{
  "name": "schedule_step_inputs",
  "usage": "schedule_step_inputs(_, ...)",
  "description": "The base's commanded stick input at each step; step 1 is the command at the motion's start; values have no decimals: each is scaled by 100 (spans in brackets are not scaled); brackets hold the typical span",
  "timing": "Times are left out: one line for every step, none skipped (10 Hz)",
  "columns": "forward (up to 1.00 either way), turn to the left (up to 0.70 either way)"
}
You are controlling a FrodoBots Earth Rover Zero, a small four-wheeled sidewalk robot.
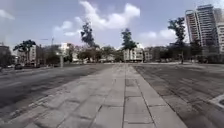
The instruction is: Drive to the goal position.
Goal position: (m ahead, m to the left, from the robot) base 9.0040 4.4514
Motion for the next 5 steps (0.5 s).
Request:
schedule_step_inputs(70,-35)
schedule_step_inputs(70,-34)
schedule_step_inputs(70,-20)
schedule_step_inputs(70,0)
schedule_step_inputs(70,0)
